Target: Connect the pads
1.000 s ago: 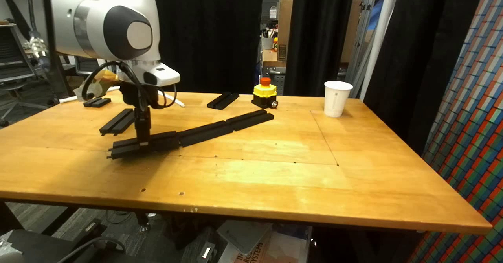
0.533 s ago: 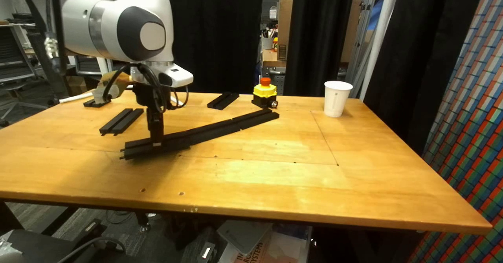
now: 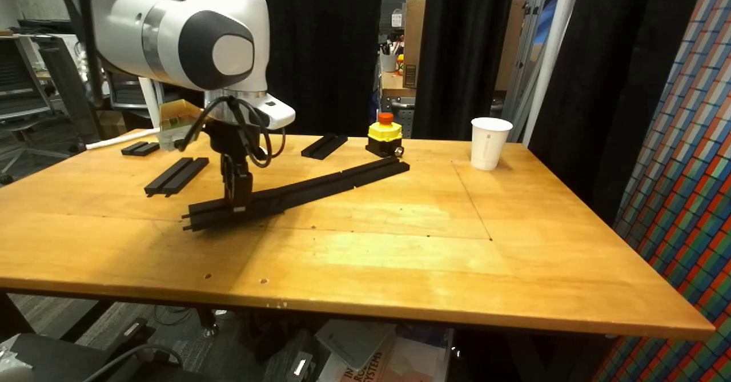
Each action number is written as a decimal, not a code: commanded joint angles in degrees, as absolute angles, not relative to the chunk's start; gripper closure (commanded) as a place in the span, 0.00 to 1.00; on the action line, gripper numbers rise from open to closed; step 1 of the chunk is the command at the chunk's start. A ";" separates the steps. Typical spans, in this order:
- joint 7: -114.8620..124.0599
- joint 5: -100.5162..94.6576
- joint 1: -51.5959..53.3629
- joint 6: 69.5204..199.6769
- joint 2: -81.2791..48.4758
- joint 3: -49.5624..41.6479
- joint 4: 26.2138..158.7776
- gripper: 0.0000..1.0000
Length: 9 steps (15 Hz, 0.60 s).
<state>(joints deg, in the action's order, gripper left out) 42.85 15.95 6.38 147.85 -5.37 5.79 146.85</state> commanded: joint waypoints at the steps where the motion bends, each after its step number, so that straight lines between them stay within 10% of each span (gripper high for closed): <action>1: 37.98 18.78 5.89 148.63 -5.26 5.66 146.38 0.55; 9: 33.48 20.81 4.85 148.89 -6.06 4.72 145.67 0.55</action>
<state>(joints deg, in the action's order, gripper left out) 36.63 18.64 5.38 147.96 -5.43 5.01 146.64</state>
